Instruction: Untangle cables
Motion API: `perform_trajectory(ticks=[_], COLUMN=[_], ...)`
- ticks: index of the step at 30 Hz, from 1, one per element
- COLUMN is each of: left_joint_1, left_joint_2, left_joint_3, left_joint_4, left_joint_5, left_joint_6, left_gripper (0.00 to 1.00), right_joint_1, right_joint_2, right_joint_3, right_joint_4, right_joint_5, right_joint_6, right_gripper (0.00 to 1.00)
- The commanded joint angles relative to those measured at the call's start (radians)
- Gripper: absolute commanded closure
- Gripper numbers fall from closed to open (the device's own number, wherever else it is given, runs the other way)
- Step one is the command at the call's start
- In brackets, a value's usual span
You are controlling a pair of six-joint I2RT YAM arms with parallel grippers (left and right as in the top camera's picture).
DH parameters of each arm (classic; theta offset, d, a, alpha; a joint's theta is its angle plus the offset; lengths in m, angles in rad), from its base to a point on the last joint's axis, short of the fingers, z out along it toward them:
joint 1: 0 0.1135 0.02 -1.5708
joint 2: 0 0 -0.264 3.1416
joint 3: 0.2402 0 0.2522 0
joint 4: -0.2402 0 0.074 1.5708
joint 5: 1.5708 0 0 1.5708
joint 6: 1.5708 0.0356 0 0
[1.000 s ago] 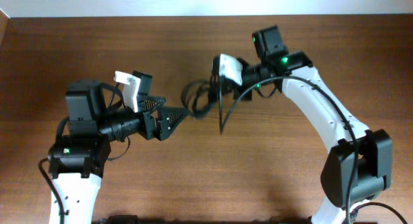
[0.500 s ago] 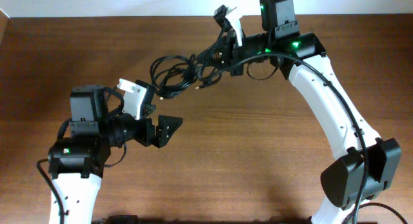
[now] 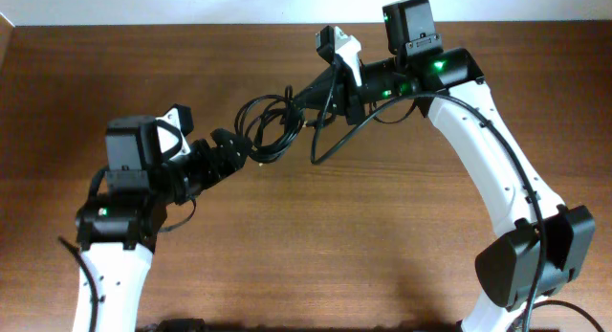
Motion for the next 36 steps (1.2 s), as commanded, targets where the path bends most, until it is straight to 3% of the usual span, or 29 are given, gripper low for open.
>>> perform_trajectory(ticks=[1, 5, 6, 7, 8, 9, 14, 22, 23, 26, 27, 28, 29, 30, 33, 35, 36], left_joint_1=[-0.003, -0.003, -0.003, -0.003, -0.003, -0.003, -0.002, -0.002, -0.002, -0.002, -0.002, -0.002, -0.002, -0.002, -0.002, -0.002, -0.002], left_joint_2=[0.06, 0.099, 0.1, 0.1, 0.1, 0.1, 0.098, 0.036, 0.027, -0.017, -0.028, -0.038, -0.045, -0.05, -0.051, -0.046, -0.042], left_joint_3=[0.006, 0.006, 0.006, 0.006, 0.006, 0.006, 0.007, 0.007, 0.007, 0.007, 0.007, 0.007, 0.007, 0.007, 0.007, 0.007, 0.007], left_joint_4=[0.007, 0.058, 0.072, 0.087, 0.103, 0.112, 0.177, 0.201, 0.2, 0.201, 0.206, 0.216, 0.218, 0.217, 0.186, 0.119, 0.089], left_joint_5=[-0.03, -0.03, -0.03, -0.03, -0.03, -0.03, -0.029, -0.03, -0.029, -0.03, -0.03, -0.03, -0.029, -0.02, -0.009, -0.061, -0.076], left_joint_6=[-0.032, -0.054, -0.054, -0.054, -0.054, -0.054, -0.061, -0.053, -0.053, -0.052, -0.024, 0.029, 0.055, 0.068, 0.056, -0.04, -0.076], left_gripper=[0.16, 0.26, 0.32, 0.46, 0.88, 1.0, 1.0, 1.0, 1.0, 1.0, 1.0, 1.0, 1.0, 1.0, 1.0, 1.0, 1.0], right_joint_1=[0.001, 0.003, 0.004, 0.007, 0.014, 0.022, 0.053, 0.01, -0.003, -0.04, -0.045, -0.047, -0.047, -0.046, -0.045, -0.042, -0.033], right_joint_2=[-0.008, -0.008, -0.008, -0.008, -0.008, -0.008, -0.008, -0.008, -0.008, -0.008, -0.008, -0.008, -0.008, -0.008, -0.008, -0.008, -0.008], right_joint_3=[0.022, 0.022, 0.022, 0.022, 0.022, 0.022, 0.022, 0.022, 0.022, 0.022, 0.022, 0.022, 0.022, 0.022, 0.022, 0.022, 0.022], right_joint_4=[0.024, 0.027, 0.027, 0.027, 0.027, 0.027, 0.038, -0.011, -0.018, -0.135, -0.156, -0.191, -0.212, -0.229, -0.276, -0.328, -0.369], right_joint_5=[-0.14, -0.2, -0.229, -0.249, -0.26, -0.259, -0.216, 0.123, 0.166, 0.342, 0.369, 0.374, 0.383, 0.406, 0.41, 0.347, 0.34], right_joint_6=[-0.014, -0.01, -0.01, -0.01, -0.01, -0.01, -0.01, 0.024, 0.024, 0.024, 0.024, 0.024, 0.023, 0.023, 0.022, -0.127, -0.271], right_gripper=[0.96, 0.96, 0.96, 0.96, 0.96, 0.96, 0.96, 0.95, 0.75, 0.46, 0.44, 0.49, 0.64, 0.67, 0.68, 0.64, 0.62])
